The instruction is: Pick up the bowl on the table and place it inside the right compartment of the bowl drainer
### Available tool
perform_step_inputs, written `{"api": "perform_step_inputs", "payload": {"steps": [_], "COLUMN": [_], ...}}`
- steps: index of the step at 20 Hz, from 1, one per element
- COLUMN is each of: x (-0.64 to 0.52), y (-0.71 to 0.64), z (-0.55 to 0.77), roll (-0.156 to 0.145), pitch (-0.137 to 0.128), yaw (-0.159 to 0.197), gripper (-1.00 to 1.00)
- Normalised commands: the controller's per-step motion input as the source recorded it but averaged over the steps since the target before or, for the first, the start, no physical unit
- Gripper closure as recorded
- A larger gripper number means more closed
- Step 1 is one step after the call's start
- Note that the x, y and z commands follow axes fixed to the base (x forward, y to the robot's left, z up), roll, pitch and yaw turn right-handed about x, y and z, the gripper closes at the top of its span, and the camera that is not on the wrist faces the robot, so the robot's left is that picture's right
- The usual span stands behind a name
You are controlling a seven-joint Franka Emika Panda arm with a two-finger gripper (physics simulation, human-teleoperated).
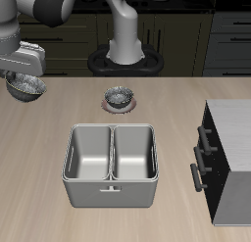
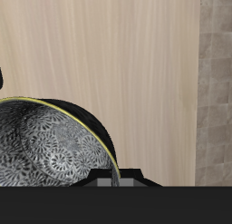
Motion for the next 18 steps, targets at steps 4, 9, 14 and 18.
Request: {"api": "perform_step_inputs", "payload": {"steps": [4,9,14,18], "x": [0.0,0.01,0.0,-0.08], "y": [0.03,0.04,0.2,0.18], "z": [0.09,0.04,0.03,0.12], "roll": [0.001,0.005,0.03,0.028], "pitch": [-0.011,-0.011,0.0,-0.028], "yaw": [0.006,-0.003,0.01,0.014], "gripper": [1.0,1.0,1.0,1.0]}}
